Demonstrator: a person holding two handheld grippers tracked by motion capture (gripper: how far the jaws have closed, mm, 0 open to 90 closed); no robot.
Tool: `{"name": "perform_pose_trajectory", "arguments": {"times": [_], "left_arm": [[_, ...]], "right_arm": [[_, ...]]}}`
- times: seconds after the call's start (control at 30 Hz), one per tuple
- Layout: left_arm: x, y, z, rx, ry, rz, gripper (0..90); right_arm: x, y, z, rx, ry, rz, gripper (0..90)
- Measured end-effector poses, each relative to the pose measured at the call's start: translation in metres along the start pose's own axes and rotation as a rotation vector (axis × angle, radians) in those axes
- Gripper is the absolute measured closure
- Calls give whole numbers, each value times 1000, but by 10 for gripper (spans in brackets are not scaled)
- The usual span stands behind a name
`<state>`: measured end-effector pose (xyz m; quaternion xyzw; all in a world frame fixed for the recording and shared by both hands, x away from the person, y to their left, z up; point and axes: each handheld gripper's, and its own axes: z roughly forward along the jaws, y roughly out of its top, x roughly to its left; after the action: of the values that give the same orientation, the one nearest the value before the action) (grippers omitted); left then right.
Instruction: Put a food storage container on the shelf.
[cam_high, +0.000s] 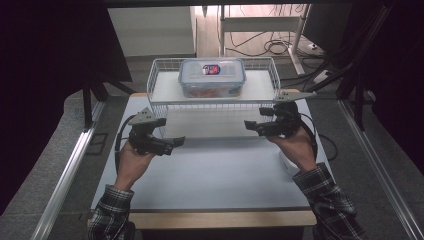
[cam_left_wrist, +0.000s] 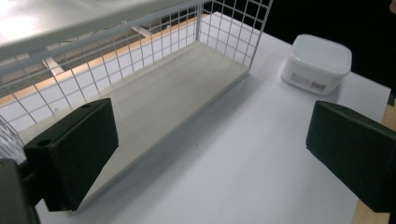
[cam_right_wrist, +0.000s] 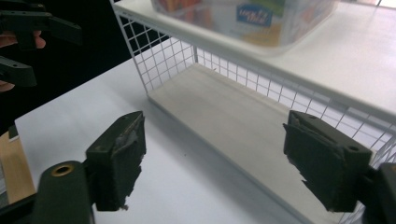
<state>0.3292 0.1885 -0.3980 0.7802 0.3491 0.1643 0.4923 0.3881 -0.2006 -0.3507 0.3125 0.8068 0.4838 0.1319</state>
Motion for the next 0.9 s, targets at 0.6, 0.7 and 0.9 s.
{"name": "perform_pose_trajectory", "arguments": {"times": [0.6,0.7,0.9], "left_arm": [[-33,-55,8,-21,-1,11,4],[-39,-65,10,-14,7,11,3],[-53,-101,14,21,59,18,0]], "right_arm": [[14,-87,-17,-48,-75,39,0],[18,-101,-14,-16,-89,22,0],[26,-128,-17,13,-95,14,22]]}}
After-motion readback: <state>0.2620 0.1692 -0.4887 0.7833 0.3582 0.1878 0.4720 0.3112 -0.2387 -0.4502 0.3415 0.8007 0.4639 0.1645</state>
